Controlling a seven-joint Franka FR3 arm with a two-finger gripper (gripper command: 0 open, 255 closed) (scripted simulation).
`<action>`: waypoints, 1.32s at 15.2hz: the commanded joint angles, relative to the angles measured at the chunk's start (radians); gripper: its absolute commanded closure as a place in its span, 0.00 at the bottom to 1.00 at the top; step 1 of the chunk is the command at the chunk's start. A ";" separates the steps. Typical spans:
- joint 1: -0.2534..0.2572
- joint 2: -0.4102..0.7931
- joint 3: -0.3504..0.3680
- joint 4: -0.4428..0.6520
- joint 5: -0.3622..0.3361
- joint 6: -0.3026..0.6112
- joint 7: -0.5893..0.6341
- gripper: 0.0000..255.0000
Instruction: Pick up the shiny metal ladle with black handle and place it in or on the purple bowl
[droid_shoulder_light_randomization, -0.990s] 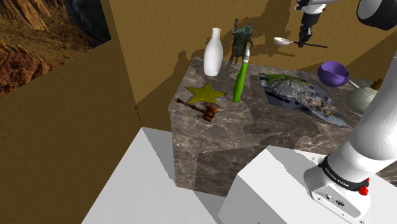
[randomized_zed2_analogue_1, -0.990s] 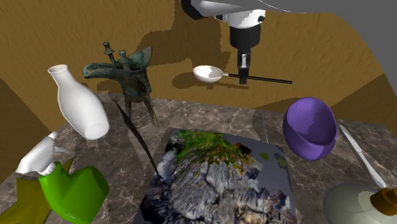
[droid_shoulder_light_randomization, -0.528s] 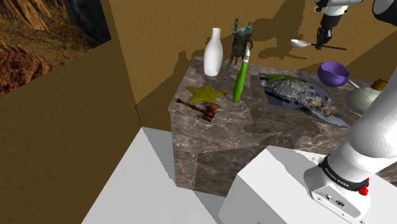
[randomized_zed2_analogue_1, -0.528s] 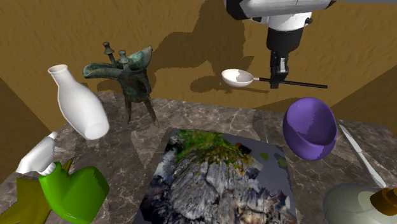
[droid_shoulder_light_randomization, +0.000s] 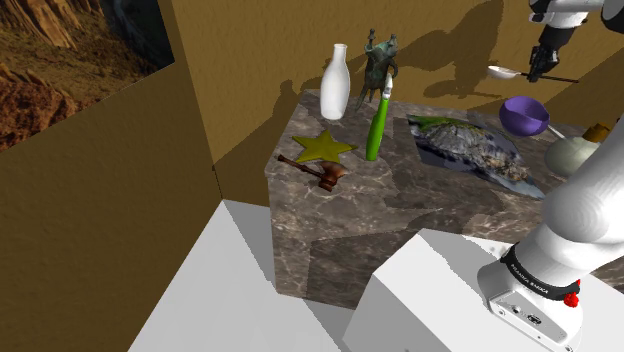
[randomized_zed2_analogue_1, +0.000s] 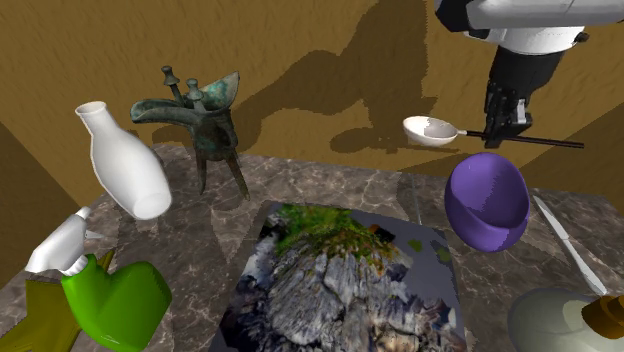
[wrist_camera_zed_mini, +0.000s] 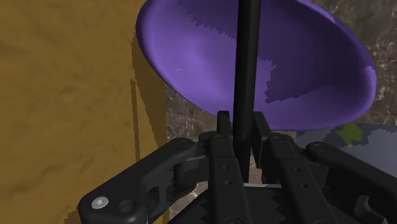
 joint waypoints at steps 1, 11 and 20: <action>-0.032 -0.001 -0.015 -0.004 0.009 0.007 -0.051 1.00; -0.063 0.025 -0.020 -0.083 0.035 0.109 -0.096 1.00; -0.068 0.053 -0.012 -0.148 0.054 0.197 -0.102 1.00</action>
